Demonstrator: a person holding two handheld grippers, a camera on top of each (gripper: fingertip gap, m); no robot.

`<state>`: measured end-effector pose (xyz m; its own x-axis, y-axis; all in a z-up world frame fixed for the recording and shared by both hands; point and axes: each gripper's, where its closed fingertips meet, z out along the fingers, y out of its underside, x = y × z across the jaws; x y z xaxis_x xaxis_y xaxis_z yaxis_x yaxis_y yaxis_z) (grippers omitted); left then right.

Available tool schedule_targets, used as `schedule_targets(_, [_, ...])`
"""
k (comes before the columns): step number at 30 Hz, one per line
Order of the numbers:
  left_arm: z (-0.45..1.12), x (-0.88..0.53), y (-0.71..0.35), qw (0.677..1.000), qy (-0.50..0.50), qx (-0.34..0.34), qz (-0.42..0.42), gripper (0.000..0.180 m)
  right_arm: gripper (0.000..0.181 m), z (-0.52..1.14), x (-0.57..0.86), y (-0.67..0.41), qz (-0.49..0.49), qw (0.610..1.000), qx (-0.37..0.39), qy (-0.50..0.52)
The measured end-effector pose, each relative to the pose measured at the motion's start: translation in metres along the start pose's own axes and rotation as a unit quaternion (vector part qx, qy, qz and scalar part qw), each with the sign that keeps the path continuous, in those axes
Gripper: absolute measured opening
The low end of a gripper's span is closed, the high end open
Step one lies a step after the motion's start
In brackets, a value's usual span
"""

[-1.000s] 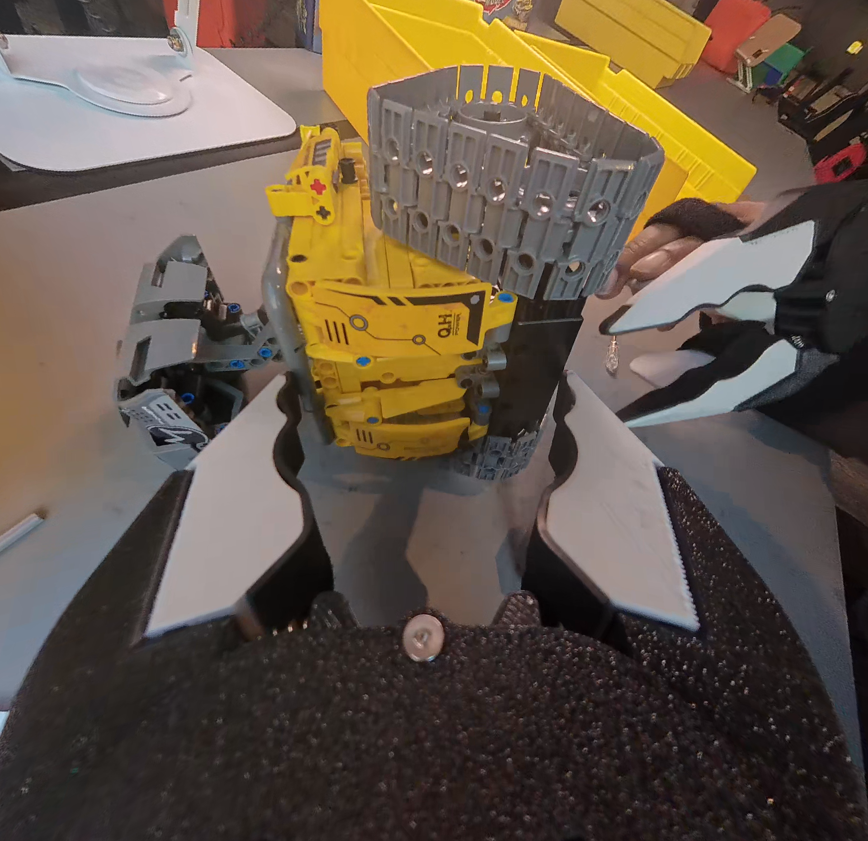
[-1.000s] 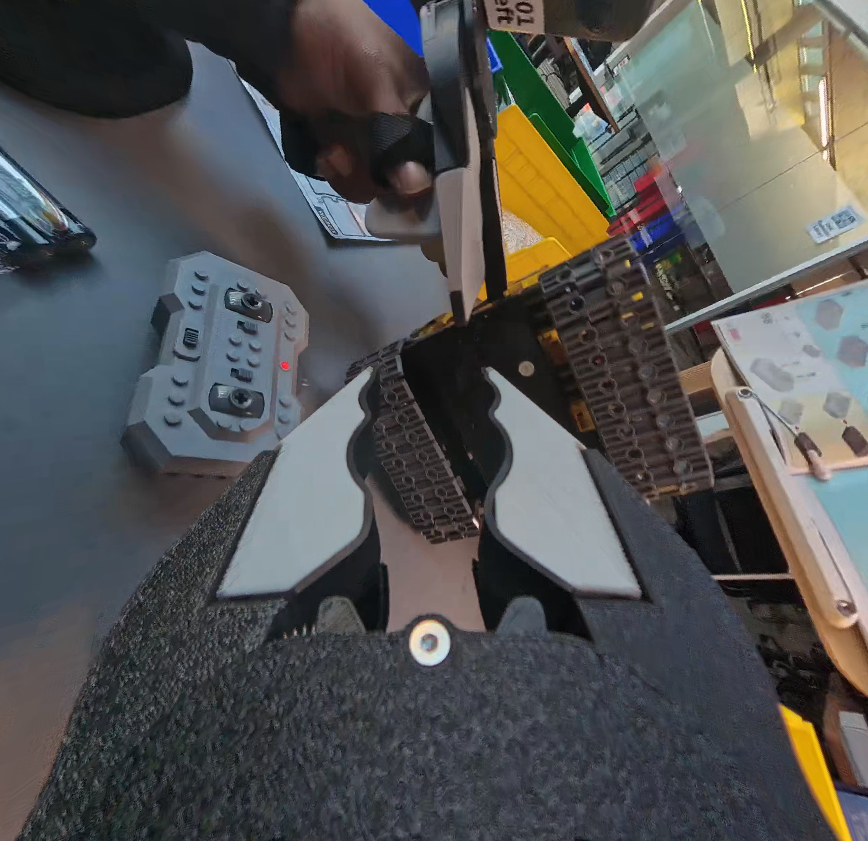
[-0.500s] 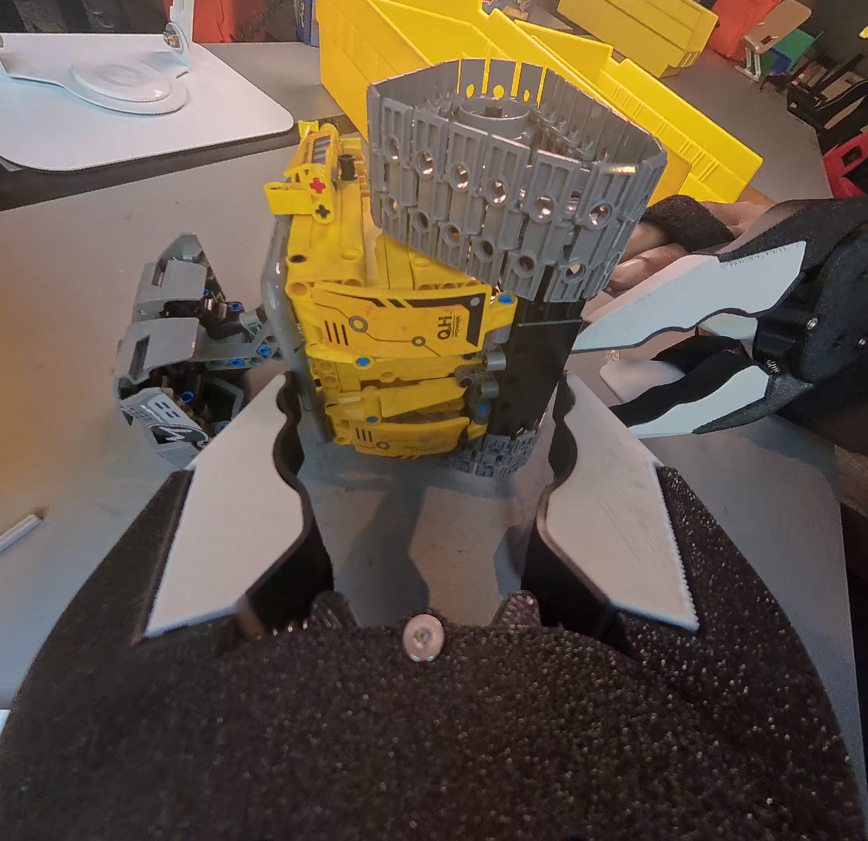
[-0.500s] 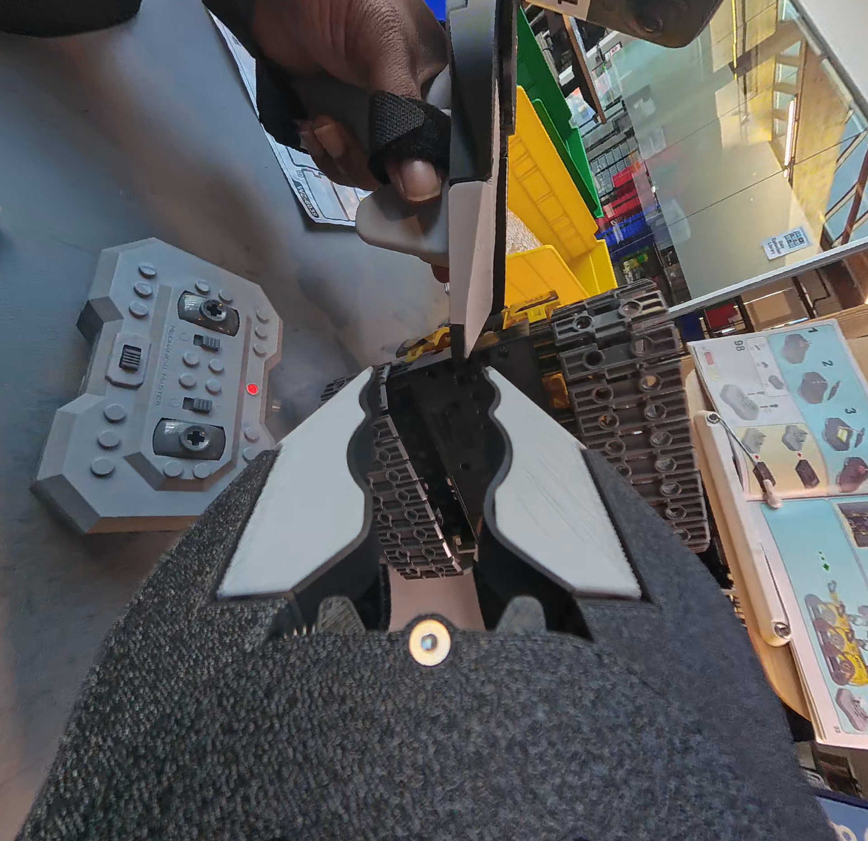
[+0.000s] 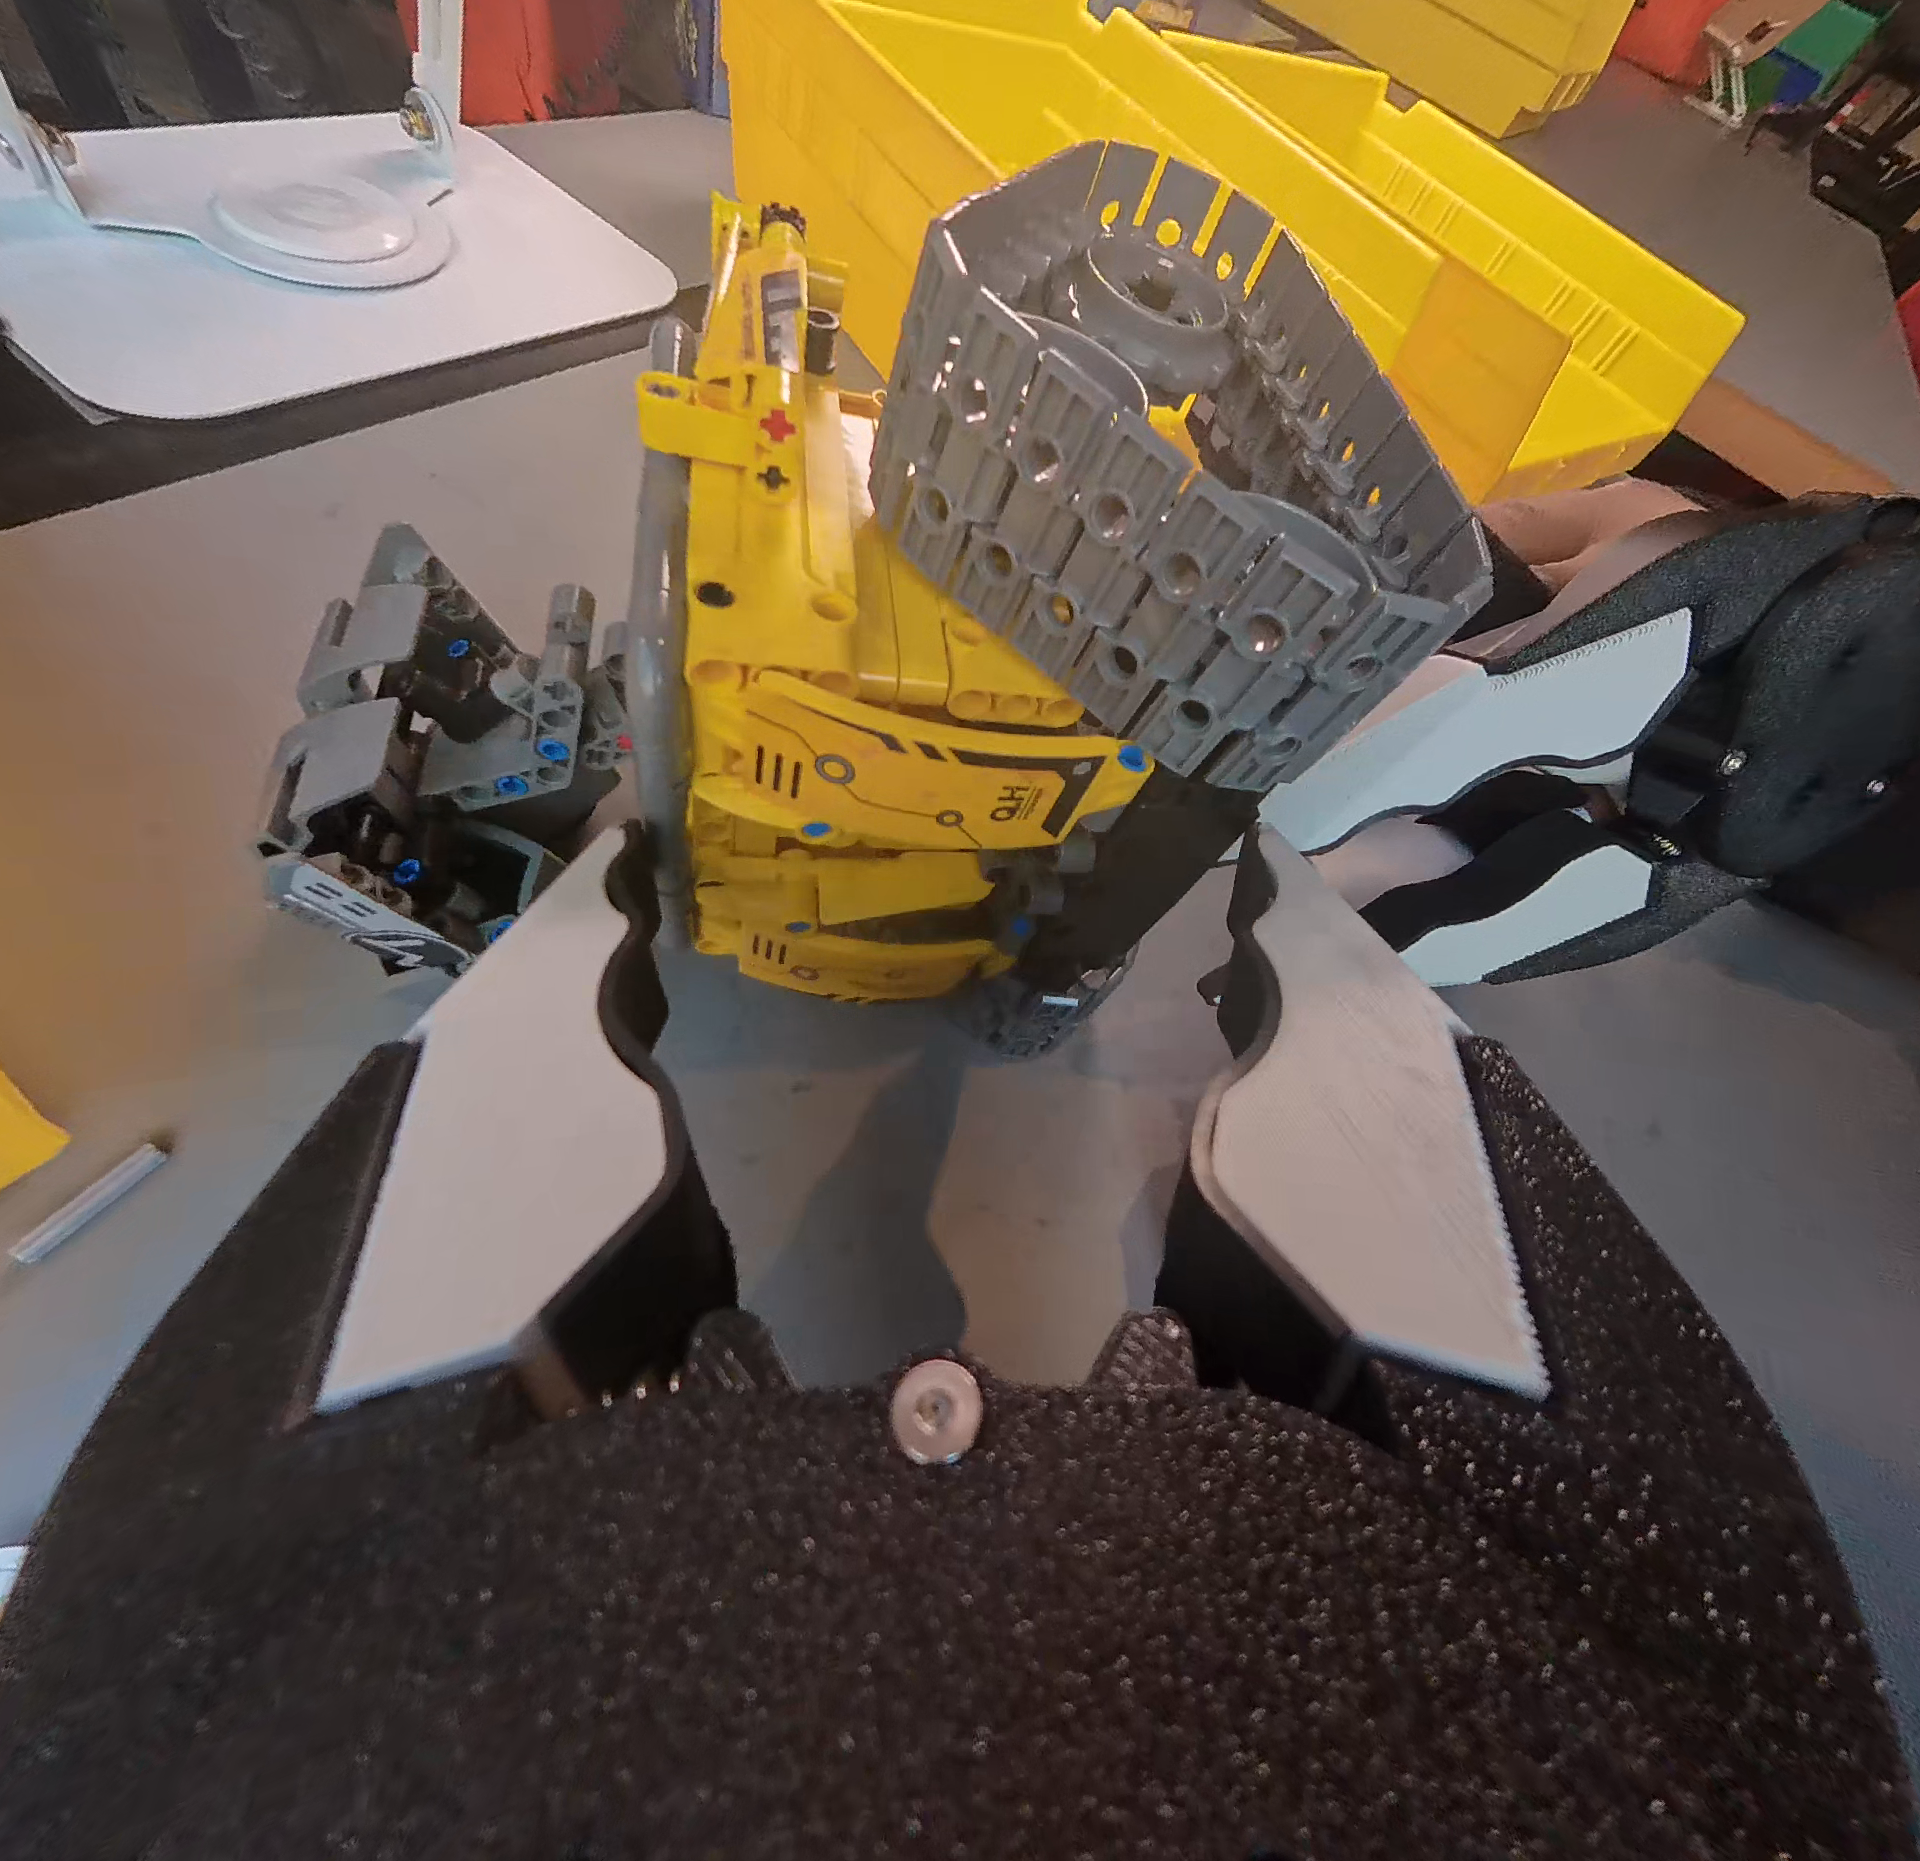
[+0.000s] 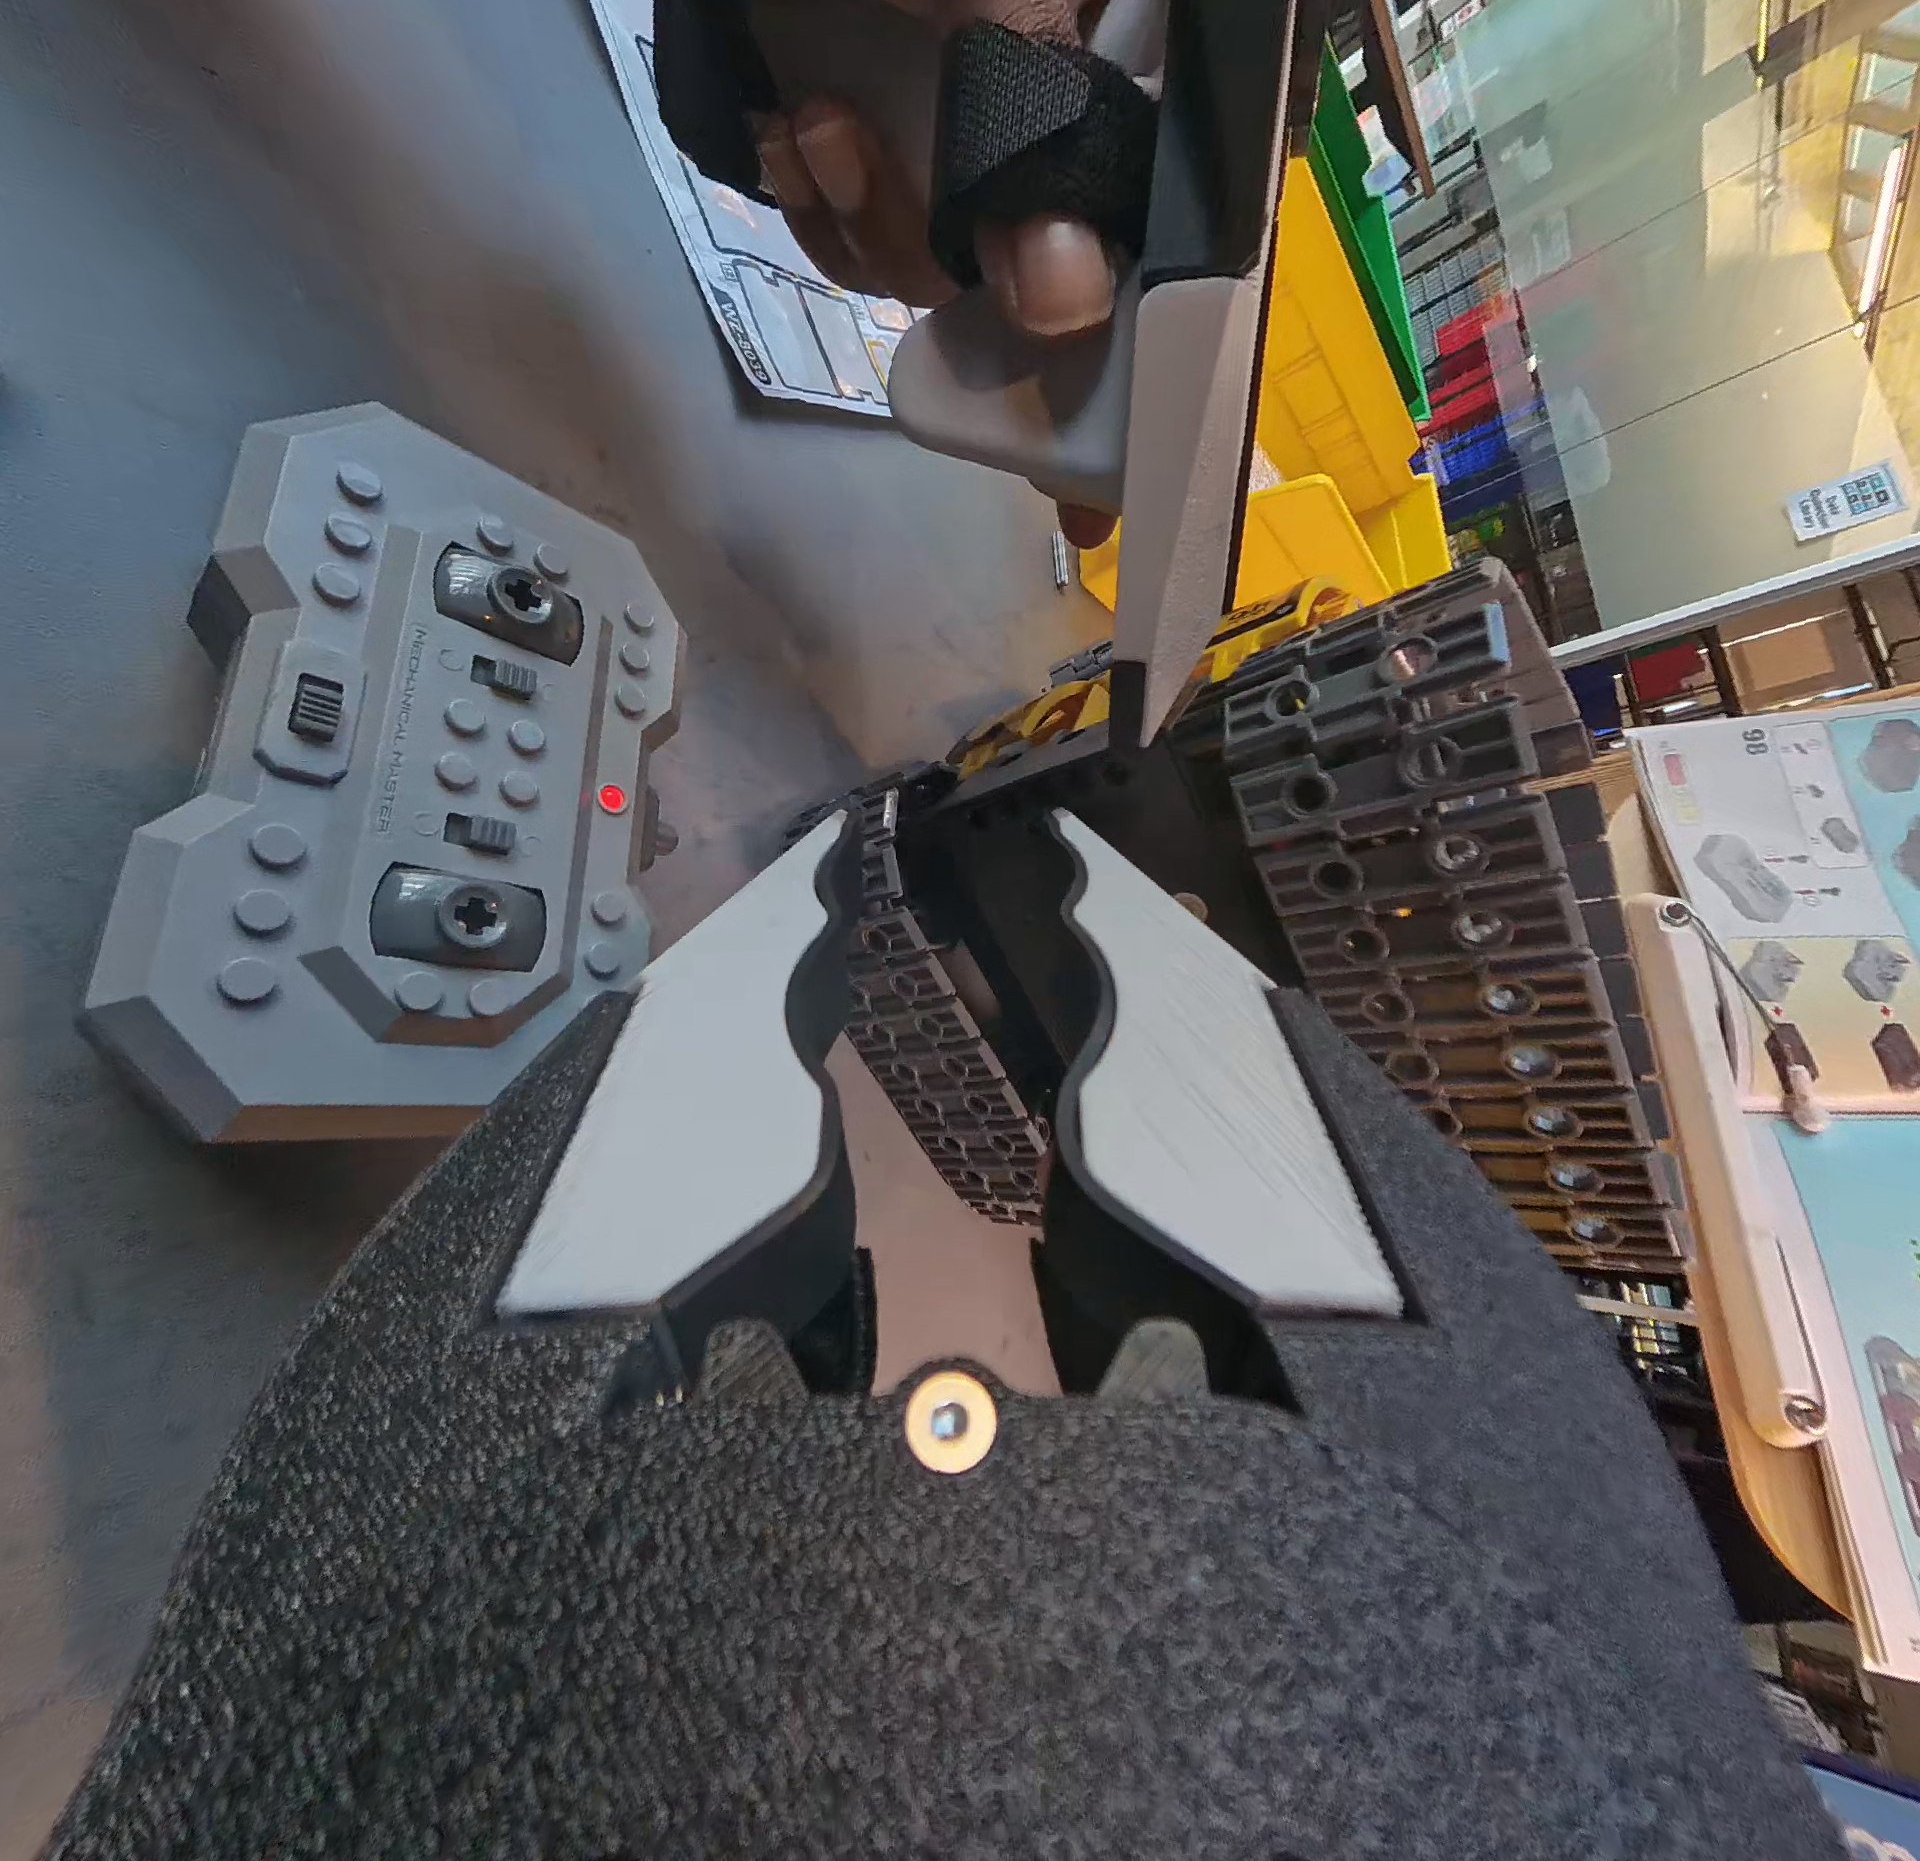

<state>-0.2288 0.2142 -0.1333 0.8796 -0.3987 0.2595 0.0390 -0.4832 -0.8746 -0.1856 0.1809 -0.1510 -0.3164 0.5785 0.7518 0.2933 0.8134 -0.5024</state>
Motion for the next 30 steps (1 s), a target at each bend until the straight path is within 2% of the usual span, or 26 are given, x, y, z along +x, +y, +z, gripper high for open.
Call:
schedule_targets(5, [0.000,0.000,0.000,1.000,0.000,0.001,0.005,0.109,0.034,0.000,-0.001,0.000,0.007,1.000,0.001,-0.002])
schedule_targets(10, [-0.003,0.001,0.001,1.000,0.008,0.005,0.014,0.109,0.033,-0.011,0.000,-0.003,0.053,0.998,0.037,-0.022])
schedule_targets(19, [-0.017,-0.008,0.004,0.999,0.009,-0.004,0.031,0.092,0.033,-0.043,0.036,0.009,0.153,0.985,0.078,0.005])
schedule_targets(24, [-0.015,-0.013,0.012,1.000,0.016,-0.009,0.019,0.072,0.030,-0.055,0.055,0.003,0.199,0.973,0.118,0.026])
schedule_targets(30, [-0.012,-0.021,0.011,1.000,-0.010,0.002,0.024,0.058,0.026,-0.037,0.029,0.000,0.158,0.983,0.096,0.002])
